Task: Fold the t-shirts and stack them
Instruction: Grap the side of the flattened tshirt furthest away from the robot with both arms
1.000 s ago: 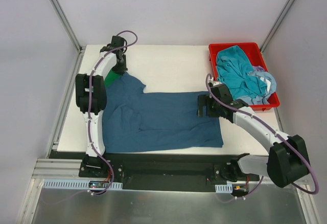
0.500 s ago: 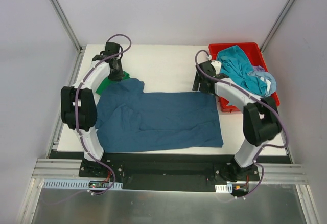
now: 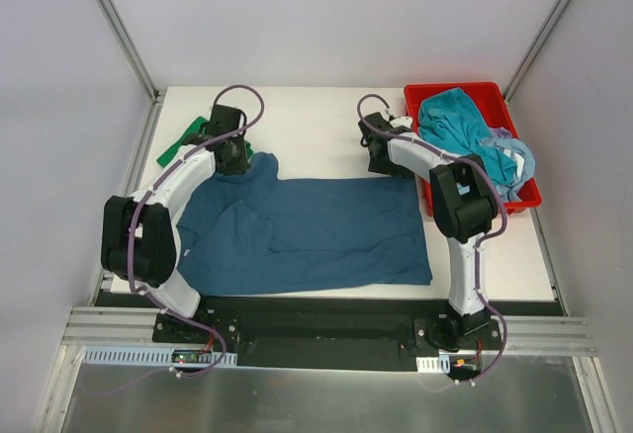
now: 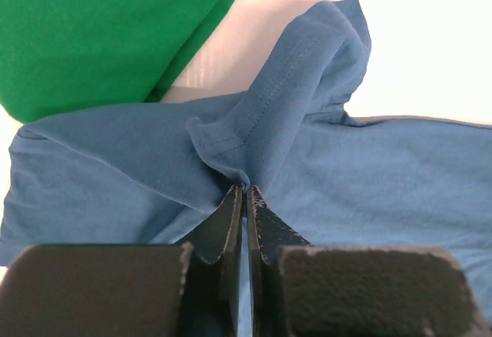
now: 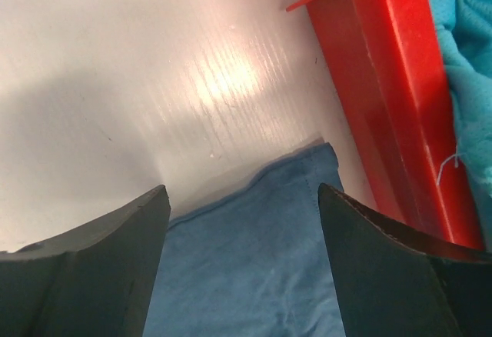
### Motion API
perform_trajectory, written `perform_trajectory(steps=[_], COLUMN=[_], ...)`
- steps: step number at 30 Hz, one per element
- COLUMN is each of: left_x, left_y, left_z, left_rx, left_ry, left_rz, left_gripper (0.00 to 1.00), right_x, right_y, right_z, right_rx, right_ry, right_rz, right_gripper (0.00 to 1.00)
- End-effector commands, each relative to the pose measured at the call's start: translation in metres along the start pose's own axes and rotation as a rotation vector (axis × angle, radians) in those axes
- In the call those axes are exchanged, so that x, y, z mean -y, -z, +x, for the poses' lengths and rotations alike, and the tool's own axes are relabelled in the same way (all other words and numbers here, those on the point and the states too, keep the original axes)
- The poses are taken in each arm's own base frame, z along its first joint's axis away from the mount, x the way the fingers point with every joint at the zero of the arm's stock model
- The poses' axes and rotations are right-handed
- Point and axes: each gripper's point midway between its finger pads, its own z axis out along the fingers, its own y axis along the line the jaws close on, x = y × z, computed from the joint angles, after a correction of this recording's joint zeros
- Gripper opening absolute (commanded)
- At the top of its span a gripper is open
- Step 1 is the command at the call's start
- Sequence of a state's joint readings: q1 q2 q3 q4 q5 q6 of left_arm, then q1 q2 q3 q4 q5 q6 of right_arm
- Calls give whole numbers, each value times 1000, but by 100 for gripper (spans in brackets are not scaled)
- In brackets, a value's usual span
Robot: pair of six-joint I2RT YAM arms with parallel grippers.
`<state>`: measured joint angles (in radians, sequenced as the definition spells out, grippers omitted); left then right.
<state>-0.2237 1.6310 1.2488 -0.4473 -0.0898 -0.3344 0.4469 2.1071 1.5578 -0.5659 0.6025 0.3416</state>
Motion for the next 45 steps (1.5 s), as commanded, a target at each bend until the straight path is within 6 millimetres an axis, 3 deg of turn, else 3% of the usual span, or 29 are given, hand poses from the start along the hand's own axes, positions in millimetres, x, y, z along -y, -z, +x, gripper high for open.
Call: perform_trajectory(steps=[1,11,18,22,27,33,36,40,45], left_x=[2,-5,-9,-9,-11,-14,-13,-14,-11], left_y=[24,38,45,49,51,52,53,56,63], left_z=[-12,-8,-9,-7,-6,-5,-6,-8,-12], left_rx=[108,162,185,192,199,203,206,217,235], left_ry=[36,36,38,40,39,42,44,47,49], left_rz=[10,3,-2,2,-4,-13,-12,-15,9], left_gripper=[0,0,0,0,0,0,0,0,0], right_x=[7,20,37,36,28,24,26,25,21], right_y=[3,-3,3,3,0,-2,-3,0,17], right_z=[-11,4,7,5,1,10,13,9,-14], right_rx=[-3,-55,-42,-37,-40,-66,-62,-31,53], right_ry=[-15,7,-1,-5,-8,-29,-44,-75,-89], right_rz=[55,124,161,159,142,131,135,108,27], right_gripper=[80,70,55,47,30,20,0,0,0])
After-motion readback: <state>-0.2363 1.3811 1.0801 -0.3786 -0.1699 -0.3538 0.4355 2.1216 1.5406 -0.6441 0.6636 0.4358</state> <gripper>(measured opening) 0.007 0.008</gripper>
